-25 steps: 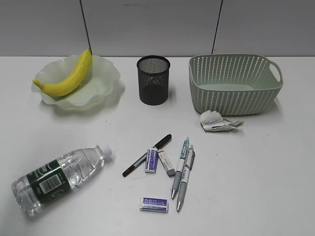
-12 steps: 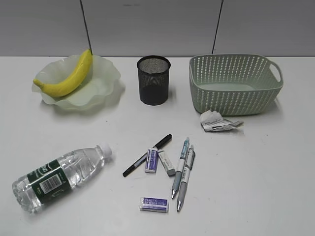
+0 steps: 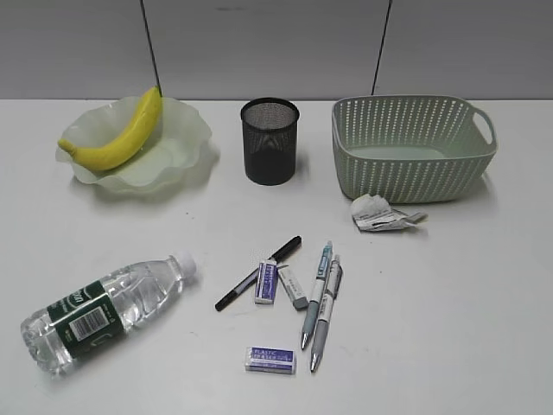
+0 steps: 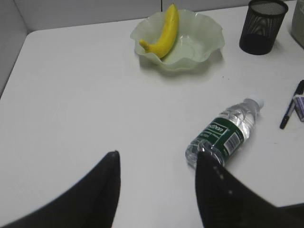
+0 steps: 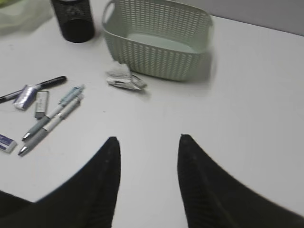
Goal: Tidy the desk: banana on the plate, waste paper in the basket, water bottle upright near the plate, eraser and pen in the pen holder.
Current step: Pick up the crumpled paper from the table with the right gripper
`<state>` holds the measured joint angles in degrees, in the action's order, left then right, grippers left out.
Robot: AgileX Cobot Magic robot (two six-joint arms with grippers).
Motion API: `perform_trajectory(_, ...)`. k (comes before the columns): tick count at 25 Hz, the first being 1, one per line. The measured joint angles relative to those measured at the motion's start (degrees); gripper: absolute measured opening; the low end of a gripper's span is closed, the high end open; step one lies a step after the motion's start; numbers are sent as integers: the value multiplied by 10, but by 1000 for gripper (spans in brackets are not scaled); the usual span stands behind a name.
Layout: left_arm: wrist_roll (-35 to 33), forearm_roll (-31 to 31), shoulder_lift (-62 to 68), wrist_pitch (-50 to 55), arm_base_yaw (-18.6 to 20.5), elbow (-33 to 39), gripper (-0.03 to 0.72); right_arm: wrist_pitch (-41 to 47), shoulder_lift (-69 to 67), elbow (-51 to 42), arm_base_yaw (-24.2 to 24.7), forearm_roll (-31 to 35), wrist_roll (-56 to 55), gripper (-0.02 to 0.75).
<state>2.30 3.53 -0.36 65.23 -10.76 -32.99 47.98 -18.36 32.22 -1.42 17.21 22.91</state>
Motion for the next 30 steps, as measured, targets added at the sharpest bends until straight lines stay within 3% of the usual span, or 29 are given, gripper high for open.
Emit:
perform_trajectory(4,0,-1,0,-36,0,18,382,-79,-156,20,-38,90,171,377)
perform_trajectory(8,1,-1,0,-44,0,22,382,-156,-323,34,-102,96,293,481)
perform_trajectory(12,2,-2,0,-45,0,22,381,-265,-455,36,-153,97,382,513)
perform_trajectory(15,2,-2,0,-45,0,22,381,-368,-554,36,-170,98,404,517)
perform_trajectory(22,2,-2,0,-45,0,22,381,-483,-727,37,-173,103,414,501)
perform_trajectory(30,2,-2,0,-45,0,22,381,-510,-834,102,-173,103,414,450)
